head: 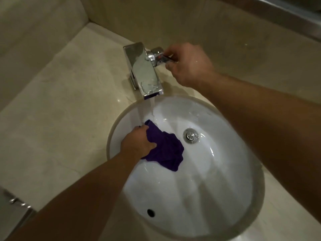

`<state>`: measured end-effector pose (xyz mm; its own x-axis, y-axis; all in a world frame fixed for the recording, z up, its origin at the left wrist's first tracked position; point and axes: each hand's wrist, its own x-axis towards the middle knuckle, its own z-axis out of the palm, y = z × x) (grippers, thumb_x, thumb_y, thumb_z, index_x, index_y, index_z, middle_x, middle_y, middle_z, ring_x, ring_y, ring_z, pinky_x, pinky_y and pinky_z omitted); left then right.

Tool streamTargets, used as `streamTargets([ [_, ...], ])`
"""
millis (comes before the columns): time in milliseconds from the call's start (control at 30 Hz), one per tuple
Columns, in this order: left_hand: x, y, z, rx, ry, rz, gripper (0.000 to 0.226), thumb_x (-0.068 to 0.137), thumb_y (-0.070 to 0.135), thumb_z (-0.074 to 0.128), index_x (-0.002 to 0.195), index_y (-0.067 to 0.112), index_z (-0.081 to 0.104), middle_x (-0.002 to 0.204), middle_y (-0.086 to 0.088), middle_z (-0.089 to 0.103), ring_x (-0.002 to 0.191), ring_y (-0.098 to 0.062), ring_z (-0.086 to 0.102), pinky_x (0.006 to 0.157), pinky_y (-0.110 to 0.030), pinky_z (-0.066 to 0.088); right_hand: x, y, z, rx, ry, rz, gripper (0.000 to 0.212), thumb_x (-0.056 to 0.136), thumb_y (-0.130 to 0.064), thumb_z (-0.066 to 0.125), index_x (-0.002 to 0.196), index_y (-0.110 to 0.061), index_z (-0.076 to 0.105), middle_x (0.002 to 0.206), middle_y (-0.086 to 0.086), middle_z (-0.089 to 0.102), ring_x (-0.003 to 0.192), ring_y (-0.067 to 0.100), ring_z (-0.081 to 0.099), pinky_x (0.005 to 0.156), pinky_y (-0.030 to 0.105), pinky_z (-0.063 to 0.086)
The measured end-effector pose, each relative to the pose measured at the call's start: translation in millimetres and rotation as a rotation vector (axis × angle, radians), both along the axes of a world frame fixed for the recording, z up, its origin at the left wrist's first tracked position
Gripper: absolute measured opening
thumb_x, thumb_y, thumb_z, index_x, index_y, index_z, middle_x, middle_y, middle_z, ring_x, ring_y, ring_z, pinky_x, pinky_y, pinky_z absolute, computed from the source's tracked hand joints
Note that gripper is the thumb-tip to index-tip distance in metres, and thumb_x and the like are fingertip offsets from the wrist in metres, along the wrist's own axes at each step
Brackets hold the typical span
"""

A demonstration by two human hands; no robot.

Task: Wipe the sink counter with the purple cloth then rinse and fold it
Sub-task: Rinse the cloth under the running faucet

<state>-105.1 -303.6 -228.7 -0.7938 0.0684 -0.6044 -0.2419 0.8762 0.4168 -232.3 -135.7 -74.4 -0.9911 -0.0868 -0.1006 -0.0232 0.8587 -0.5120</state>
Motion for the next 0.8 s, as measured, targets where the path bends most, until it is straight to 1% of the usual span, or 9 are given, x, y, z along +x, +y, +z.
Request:
streamTargets([
  [233, -11.7, 4.9, -4.8, -0.109, 0.028, -0.082, 0.050, 0.088, 0.037, 0.069, 0.134, 0.026, 0.055, 0.132, -0.001, 0.055, 0.119, -0.022, 0.053, 0.094, -0.032, 0.043, -3.9, 2.0, -4.9, -0.065, 0.011, -0.020, 0.027, 0.095, -0.020, 0.060, 0.120, -0.029, 0.068, 0.103, -0.002, 0.073, 0.079, 0.015, 0.069, 0.071, 0.025, 0.054],
  [333, -14.1, 6.0, -3.2, -0.115, 0.040, -0.074, 0.041, 0.089, 0.035, 0.068, 0.129, 0.029, 0.060, 0.128, 0.001, 0.060, 0.115, -0.021, 0.056, 0.091, -0.031, 0.045, -5.2, 2.7, -5.9, -0.083, 0.011, -0.030, 0.027, 0.095, -0.020, 0.060, 0.118, -0.030, 0.069, 0.101, -0.002, 0.073, 0.079, 0.015, 0.070, 0.077, 0.032, 0.059],
  [433, -13.5, 7.0, -2.7, -0.116, 0.055, -0.056, 0.034, 0.090, 0.035, 0.065, 0.124, 0.030, 0.063, 0.123, 0.001, 0.062, 0.110, -0.021, 0.059, 0.088, -0.030, 0.046, -6.0, 3.5, -9.8, -0.098, -0.003, -0.031, 0.027, 0.095, -0.023, 0.060, 0.120, -0.030, 0.068, 0.103, -0.002, 0.073, 0.083, 0.017, 0.070, 0.083, 0.037, 0.058],
  [500, -13.1, 6.6, -4.4, -0.076, 0.053, -0.014, 0.033, 0.090, 0.033, 0.064, 0.122, 0.028, 0.064, 0.123, -0.001, 0.062, 0.110, -0.023, 0.059, 0.089, -0.031, 0.046, -0.5, 5.5, -13.7, -0.153, 0.030, -0.044, 0.032, 0.096, -0.028, 0.059, 0.128, -0.027, 0.064, 0.108, -0.003, 0.071, 0.085, 0.016, 0.070, 0.085, 0.035, 0.056],
  [533, -12.8, 6.9, -5.1, -0.025, 0.052, 0.021, 0.032, 0.091, 0.032, 0.064, 0.123, 0.026, 0.065, 0.124, -0.002, 0.062, 0.111, -0.023, 0.059, 0.091, -0.031, 0.047, 7.1, 8.0, -18.2, -0.220, 0.076, -0.080, 0.035, 0.096, -0.032, 0.058, 0.131, -0.025, 0.061, 0.107, -0.004, 0.070, 0.083, 0.012, 0.069, 0.082, 0.030, 0.055],
  [633, -12.4, 14.9, -3.2, 0.220, 0.060, 0.199, 0.033, 0.092, 0.024, 0.065, 0.125, 0.020, 0.064, 0.124, -0.002, 0.062, 0.113, -0.021, 0.057, 0.093, -0.027, 0.044, 58.0, 13.2, -51.4, -0.421, 0.183, -0.330, 0.025, 0.098, -0.032, 0.054, 0.120, -0.024, 0.063, 0.092, -0.013, 0.064, 0.072, -0.005, 0.060, 0.066, 0.017, 0.046],
  [700, -16.6, 25.6, 5.3, 0.344, 0.088, 0.290, 0.030, 0.094, 0.019, 0.063, 0.125, 0.018, 0.062, 0.116, 0.002, 0.060, 0.114, -0.021, 0.057, 0.097, -0.027, 0.044, 105.0, 11.3, -93.3, -0.363, 0.029, -0.380, 0.024, 0.095, -0.028, 0.057, 0.119, -0.024, 0.061, 0.098, -0.009, 0.064, 0.081, -0.002, 0.058, 0.072, 0.022, 0.047],
  [767, -25.1, 34.9, 17.8, 0.486, 0.106, 0.369, 0.023, 0.095, 0.013, 0.060, 0.117, 0.021, 0.063, 0.109, 0.001, 0.062, 0.110, -0.023, 0.060, 0.101, -0.036, 0.047, 136.9, 6.7, -128.8, -0.303, -0.283, -0.271, 0.054, 0.085, -0.023, 0.066, 0.136, -0.024, 0.050, 0.119, -0.002, 0.061, 0.105, 0.013, 0.059, 0.087, 0.026, 0.049],
  [800, -28.6, 37.9, 24.3, 0.560, 0.110, 0.377, 0.021, 0.095, 0.009, 0.059, 0.110, 0.023, 0.063, 0.104, 0.001, 0.063, 0.105, -0.022, 0.061, 0.100, -0.040, 0.049, 145.1, 5.0, -141.3, -0.348, -0.384, -0.246, 0.066, 0.078, -0.018, 0.069, 0.140, -0.024, 0.046, 0.119, 0.000, 0.062, 0.109, 0.018, 0.060, 0.085, 0.022, 0.050],
])
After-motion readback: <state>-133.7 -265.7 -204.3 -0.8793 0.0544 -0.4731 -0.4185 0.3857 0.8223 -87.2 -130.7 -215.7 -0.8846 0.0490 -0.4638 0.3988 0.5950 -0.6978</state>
